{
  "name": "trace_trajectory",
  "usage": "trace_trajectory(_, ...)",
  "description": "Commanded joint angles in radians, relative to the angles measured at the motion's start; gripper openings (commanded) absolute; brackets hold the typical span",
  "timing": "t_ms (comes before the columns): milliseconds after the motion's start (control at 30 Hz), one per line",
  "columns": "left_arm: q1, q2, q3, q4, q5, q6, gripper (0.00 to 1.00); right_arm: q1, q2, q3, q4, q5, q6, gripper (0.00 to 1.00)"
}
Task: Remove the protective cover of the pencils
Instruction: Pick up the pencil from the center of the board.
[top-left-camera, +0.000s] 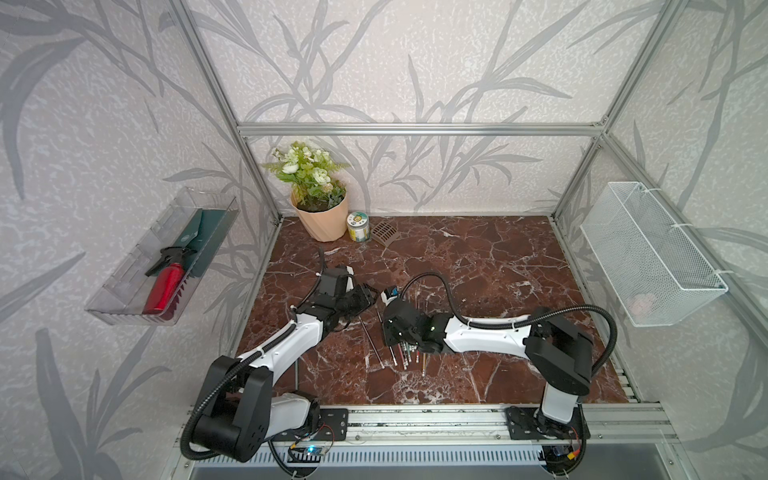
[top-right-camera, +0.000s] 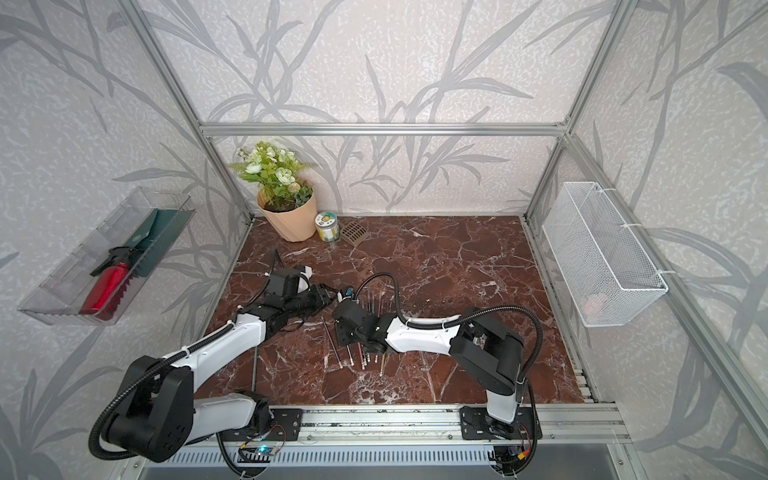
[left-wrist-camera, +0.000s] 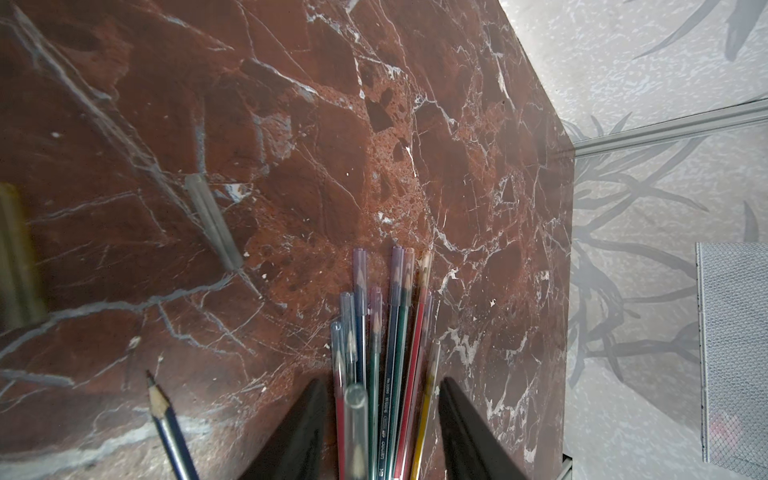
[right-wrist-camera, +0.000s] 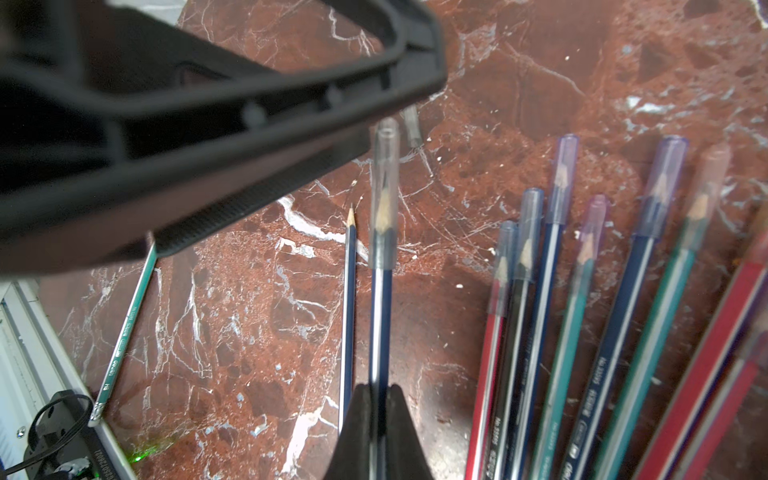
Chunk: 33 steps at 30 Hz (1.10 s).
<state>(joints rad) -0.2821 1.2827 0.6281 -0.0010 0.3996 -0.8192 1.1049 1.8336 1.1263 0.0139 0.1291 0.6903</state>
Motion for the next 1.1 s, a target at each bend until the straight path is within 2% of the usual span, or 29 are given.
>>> trace_trajectory(0,-0.014,0.027,0.037,-0.027,-0.018,0.018,0.42,0.001,-0.005,0.015,0.029,-0.006,-0.005,0.01)
trace_trajectory(167,-0.026,0.063,0.069,-0.063,-0.023,0.038,0.33,0.002,-0.002,0.015,0.034,0.001,-0.005,0.01)
trace_trajectory(500,-0.035,0.095,0.105,-0.120,-0.051,0.062,0.08,0.001,0.001,0.020,0.025,0.009,-0.013,0.01)
trace_trajectory(600,-0.035,0.097,0.110,-0.124,-0.053,0.064,0.05,0.001,-0.002,0.018,0.024,0.012,-0.014,0.03)
trace_trajectory(700,-0.037,0.098,0.112,-0.131,-0.054,0.066,0.03,0.002,-0.001,0.014,0.026,0.012,-0.015,0.15)
trace_trajectory(833,-0.037,0.090,0.113,-0.139,-0.057,0.066,0.03,0.002,0.014,0.017,0.026,0.011,-0.016,0.24)
trace_trajectory(933,-0.037,0.079,0.113,-0.141,-0.057,0.066,0.03,0.001,0.033,0.031,0.021,0.005,-0.014,0.27)
trace_trajectory(1067,-0.037,0.067,0.112,-0.148,-0.065,0.068,0.03,0.002,0.049,0.045,0.018,-0.007,-0.015,0.25)
